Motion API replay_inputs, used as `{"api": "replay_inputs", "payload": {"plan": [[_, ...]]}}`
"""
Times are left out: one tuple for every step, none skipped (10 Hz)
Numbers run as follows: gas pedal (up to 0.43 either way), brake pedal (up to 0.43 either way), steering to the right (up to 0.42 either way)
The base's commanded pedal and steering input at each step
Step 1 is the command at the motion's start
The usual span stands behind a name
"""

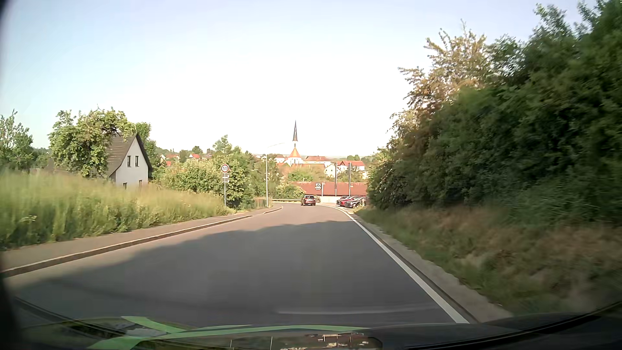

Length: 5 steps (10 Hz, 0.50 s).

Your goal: Follow the waypoints while adhering to traffic rules and regulations

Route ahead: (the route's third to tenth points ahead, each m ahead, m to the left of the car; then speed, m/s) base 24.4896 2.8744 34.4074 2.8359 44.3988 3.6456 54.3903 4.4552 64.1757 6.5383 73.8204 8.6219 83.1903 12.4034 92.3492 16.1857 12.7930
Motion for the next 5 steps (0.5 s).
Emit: {"api": "replay_inputs", "payload": {"plan": [[0.0, 0.14, 0.001], [0.0, 0.14, 0.001], [0.0, 0.14, 0.001], [0.0, 0.14, 0.001], [0.0, 0.14, 0.001]]}}
